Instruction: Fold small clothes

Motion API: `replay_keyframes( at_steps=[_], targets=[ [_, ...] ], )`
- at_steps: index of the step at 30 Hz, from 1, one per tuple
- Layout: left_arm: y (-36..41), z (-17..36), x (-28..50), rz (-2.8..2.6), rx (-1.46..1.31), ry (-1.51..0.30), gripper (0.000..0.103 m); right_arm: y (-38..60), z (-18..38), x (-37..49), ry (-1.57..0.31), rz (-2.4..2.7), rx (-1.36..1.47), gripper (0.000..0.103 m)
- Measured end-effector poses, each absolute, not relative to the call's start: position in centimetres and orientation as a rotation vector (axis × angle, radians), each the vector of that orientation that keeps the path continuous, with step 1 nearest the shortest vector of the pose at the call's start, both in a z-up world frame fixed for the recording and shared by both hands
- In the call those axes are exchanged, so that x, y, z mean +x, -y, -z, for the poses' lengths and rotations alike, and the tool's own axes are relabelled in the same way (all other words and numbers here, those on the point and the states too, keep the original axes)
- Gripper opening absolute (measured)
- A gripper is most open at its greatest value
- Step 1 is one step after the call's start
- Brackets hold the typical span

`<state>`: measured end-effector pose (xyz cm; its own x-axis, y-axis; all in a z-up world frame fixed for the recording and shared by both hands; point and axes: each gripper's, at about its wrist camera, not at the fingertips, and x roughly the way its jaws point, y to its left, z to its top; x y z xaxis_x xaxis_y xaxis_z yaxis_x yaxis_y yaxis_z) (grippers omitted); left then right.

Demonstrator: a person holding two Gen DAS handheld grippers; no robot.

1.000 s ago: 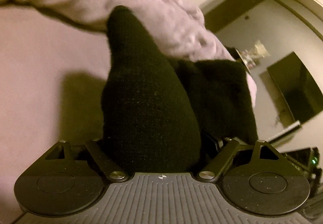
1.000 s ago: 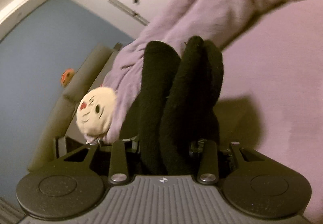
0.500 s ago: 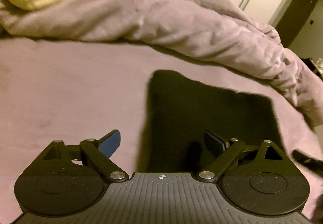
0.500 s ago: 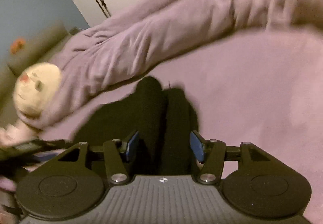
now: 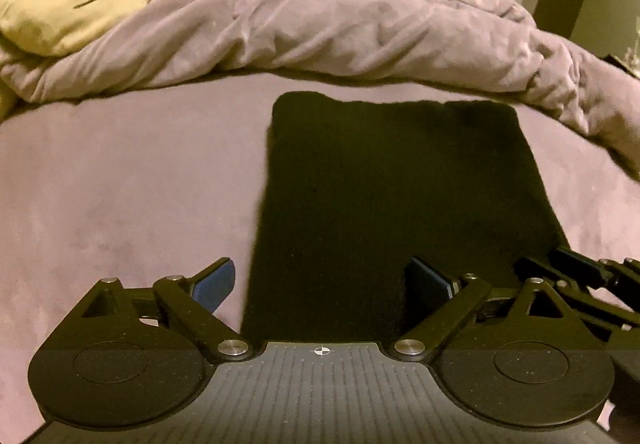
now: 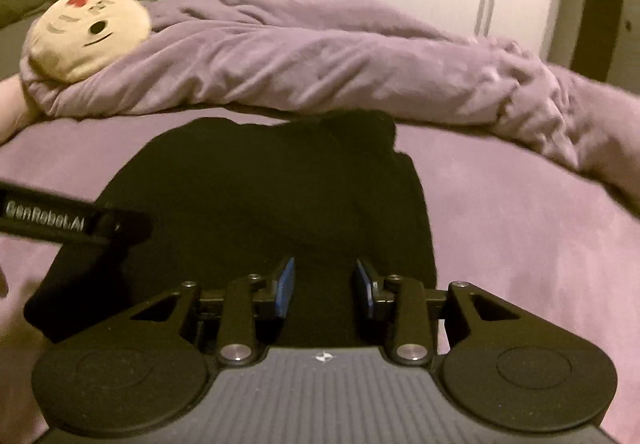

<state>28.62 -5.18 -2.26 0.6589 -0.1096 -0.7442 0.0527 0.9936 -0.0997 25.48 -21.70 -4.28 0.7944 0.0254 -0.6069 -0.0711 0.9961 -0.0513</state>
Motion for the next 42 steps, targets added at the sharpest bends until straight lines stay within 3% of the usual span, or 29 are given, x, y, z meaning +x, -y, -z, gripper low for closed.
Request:
replay_keyframes(
  at_steps=[5,7,16,25,29,30,32,34,35,37,42],
  targets=[
    [6.9,3.2,28.7,0.086,0.027,-0.841,0.102,23.5,6.4,25.6,-0.68,-0.025,-0.053,0.038],
    [7.1,3.9,29.0,0.083,0.024,-0.849,0.103,24.5,7.0,25.7,-0.686,-0.01,0.005,0.049],
    [7.3,4.6,29.2,0.06,-0.004,-0.854,0.103,23.4,7.7,25.7,-0.659,0.018,-0.072,0.05],
    [6.4,1.7,24.6,0.088,-0.03,-0.858,0.103,22.4,4.2,20.5,-0.625,0.044,-0.04,0.052],
    [6.6,2.2,22.6,0.073,-0.007,-0.902,0.103,22.1,4.6,18.7,-0.711,0.057,-0.046,0.054],
    [6.6,2.2,21.7,0.084,-0.007,-0.909,0.103,22.0,4.3,18.3,-0.727,0.052,-0.045,0.057],
    [6.4,1.9,20.0,0.093,-0.022,-0.917,0.103,21.7,3.5,16.9,-0.746,0.043,-0.051,0.076],
    [5.8,1.6,18.1,0.092,-0.04,-0.913,0.103,21.4,2.9,14.8,-0.746,0.055,-0.07,0.082],
    [5.4,1.5,17.2,0.089,-0.049,-0.921,0.103,21.4,2.7,13.7,-0.75,0.045,-0.067,0.09],
    [4.6,1.2,15.7,0.081,-0.069,-0.935,0.103,21.3,2.5,11.5,-0.763,0.029,-0.051,0.096],
    [4.1,-0.2,11.9,0.036,0.003,-0.936,0.103,20.1,1.6,6.7,-0.786,0.04,-0.066,0.099]
  ],
)
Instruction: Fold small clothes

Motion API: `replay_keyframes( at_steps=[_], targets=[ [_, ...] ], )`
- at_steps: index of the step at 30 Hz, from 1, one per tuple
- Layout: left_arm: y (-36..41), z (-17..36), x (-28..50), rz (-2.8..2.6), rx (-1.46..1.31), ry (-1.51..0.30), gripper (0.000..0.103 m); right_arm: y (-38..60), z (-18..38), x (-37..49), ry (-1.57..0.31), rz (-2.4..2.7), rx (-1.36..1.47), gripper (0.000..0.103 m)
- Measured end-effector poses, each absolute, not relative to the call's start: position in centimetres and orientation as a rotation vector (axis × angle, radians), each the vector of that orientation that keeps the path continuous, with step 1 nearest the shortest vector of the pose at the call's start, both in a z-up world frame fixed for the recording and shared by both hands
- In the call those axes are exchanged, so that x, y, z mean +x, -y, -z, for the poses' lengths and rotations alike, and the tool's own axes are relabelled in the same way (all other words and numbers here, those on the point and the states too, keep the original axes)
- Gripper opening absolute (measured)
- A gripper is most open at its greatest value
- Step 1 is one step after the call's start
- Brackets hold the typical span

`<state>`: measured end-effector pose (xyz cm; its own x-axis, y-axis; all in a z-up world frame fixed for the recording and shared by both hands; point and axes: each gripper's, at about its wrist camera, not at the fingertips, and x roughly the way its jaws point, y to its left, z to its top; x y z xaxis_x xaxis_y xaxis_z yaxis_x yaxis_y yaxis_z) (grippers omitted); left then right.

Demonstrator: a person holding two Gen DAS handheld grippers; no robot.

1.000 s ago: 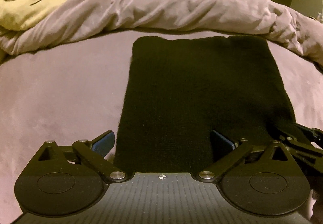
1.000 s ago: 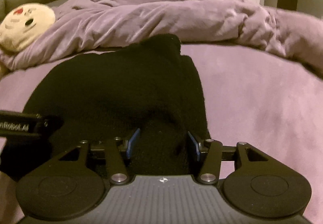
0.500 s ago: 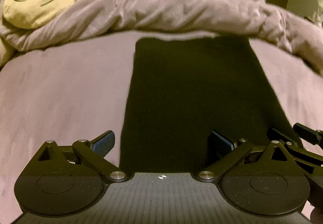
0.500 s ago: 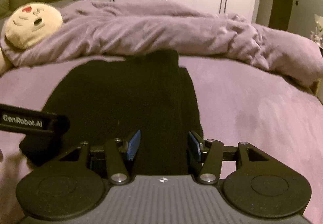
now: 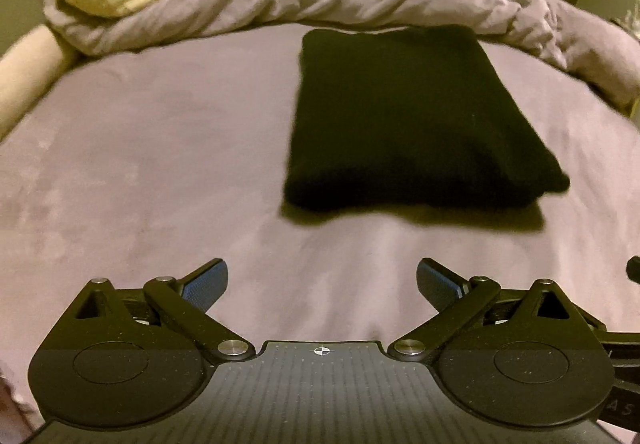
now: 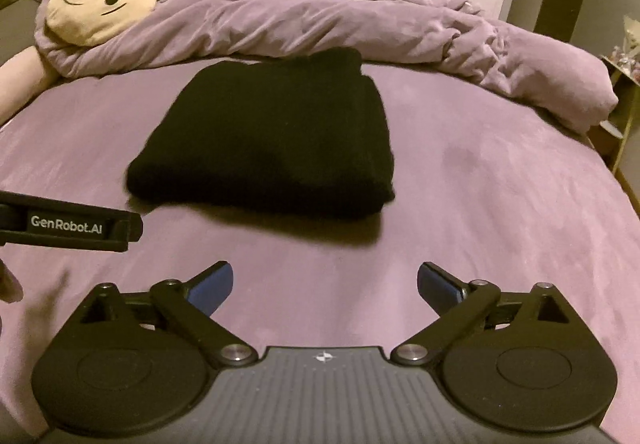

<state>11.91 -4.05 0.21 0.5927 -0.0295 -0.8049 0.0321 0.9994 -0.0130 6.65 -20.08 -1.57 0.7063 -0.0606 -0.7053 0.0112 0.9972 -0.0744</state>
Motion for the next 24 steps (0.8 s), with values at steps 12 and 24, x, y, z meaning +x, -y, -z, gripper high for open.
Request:
replay_keyframes(
  at_steps=[12,24],
  targets=[
    [4.6,-3.5,7.7,0.034,0.046,-0.913,0.103,18.1,-1.2,3.7,-0.858,0.049,-0.075,0.099],
    [4.8,-4.1,7.8,0.027,0.044,-0.913,0.103,18.5,-1.9,4.4,-0.881,0.072,-0.094,0.099]
  ],
)
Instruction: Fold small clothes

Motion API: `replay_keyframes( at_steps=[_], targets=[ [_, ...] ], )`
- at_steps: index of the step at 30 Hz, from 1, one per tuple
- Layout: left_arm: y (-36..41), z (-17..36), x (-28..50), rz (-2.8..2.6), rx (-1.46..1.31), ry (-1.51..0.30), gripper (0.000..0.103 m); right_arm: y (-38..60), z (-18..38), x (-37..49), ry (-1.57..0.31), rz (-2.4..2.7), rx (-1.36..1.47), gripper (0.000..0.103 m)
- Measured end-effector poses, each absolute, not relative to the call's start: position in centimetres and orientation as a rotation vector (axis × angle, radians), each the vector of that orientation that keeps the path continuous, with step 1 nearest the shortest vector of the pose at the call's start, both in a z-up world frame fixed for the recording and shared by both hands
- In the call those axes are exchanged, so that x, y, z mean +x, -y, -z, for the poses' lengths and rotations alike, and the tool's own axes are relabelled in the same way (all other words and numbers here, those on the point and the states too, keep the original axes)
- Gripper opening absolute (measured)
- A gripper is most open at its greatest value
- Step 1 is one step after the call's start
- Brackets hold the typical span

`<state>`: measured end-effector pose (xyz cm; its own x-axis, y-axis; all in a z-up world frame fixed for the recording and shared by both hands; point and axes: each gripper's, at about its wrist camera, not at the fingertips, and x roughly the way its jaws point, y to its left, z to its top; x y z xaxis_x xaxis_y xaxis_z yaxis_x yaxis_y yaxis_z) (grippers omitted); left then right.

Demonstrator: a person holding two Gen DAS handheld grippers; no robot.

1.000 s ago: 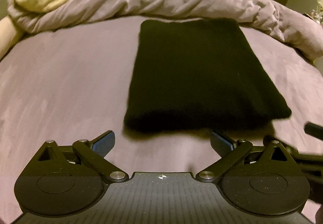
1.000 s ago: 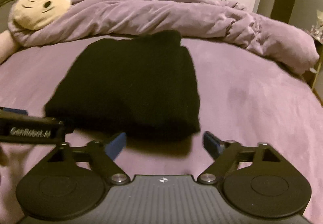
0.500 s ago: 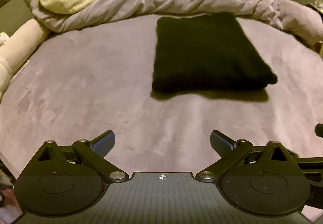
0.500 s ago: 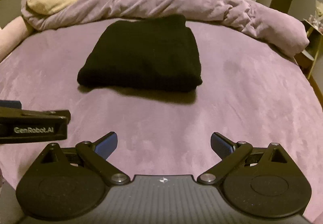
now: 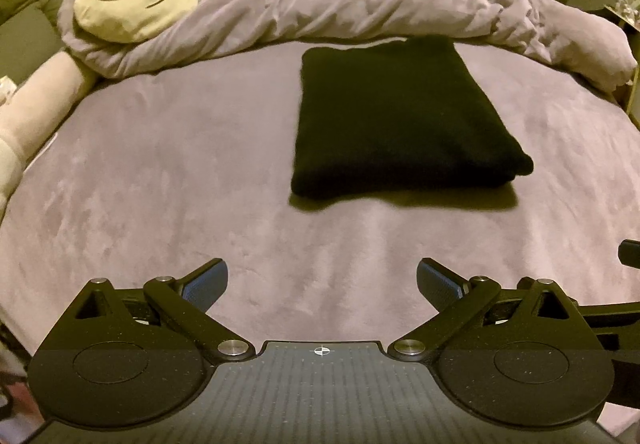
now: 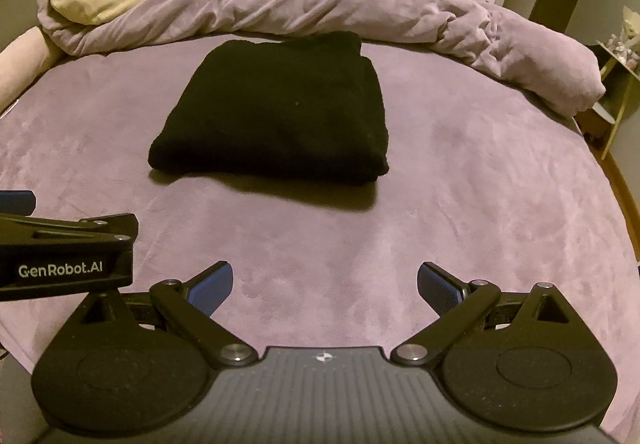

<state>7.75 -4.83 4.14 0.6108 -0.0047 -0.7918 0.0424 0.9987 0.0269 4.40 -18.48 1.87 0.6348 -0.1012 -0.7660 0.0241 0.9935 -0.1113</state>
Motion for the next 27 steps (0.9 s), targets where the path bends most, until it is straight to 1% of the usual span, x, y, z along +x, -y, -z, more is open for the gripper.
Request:
replay_keyframes(
  at_steps=[27],
  targets=[
    [4.73,-4.71,7.7,0.03,0.047,-0.901,0.103,18.66,-1.91,4.96,-0.896,0.059,-0.074,0.099]
  ],
)
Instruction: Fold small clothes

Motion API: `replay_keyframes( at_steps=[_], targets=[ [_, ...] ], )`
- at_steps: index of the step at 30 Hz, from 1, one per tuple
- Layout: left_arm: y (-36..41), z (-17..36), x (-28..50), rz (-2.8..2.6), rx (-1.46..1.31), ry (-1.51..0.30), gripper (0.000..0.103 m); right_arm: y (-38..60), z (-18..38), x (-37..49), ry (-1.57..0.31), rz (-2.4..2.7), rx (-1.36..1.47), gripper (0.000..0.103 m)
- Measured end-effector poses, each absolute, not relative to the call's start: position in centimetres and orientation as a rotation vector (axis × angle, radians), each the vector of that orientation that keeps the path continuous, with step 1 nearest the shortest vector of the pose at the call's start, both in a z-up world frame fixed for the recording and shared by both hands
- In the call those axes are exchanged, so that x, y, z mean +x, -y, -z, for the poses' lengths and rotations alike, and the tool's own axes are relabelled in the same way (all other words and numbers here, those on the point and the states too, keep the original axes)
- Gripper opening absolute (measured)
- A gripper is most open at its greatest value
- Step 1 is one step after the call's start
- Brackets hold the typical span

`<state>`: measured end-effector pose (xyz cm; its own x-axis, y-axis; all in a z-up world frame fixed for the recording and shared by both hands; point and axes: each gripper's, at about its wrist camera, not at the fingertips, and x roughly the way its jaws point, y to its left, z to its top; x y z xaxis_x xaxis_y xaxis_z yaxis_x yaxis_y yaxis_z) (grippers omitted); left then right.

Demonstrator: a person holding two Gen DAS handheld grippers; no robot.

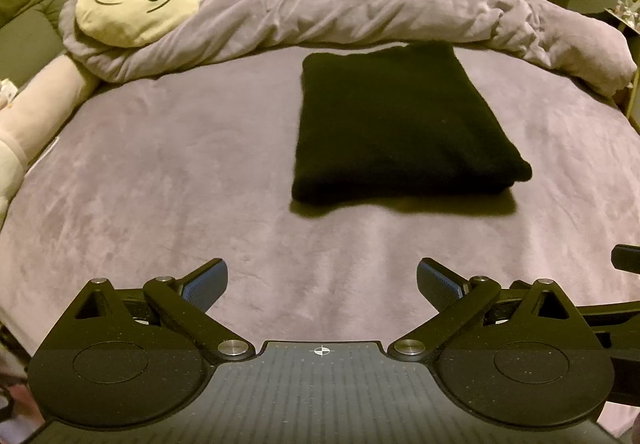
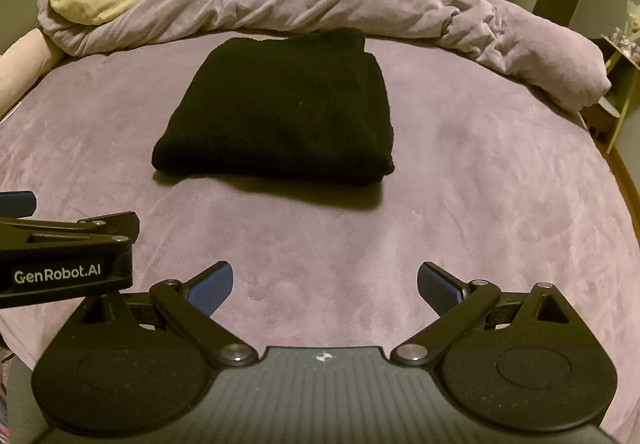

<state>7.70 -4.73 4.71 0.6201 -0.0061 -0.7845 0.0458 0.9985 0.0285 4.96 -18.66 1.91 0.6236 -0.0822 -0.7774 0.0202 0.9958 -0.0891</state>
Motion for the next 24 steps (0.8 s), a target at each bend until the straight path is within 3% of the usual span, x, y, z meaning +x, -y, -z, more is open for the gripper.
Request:
replay_keyframes(
  at_steps=[24],
  targets=[
    [4.86,-4.79,7.6,0.027,0.049,-0.897,0.103,18.76,-1.75,5.08,-0.897,0.048,-0.05,0.099]
  ],
)
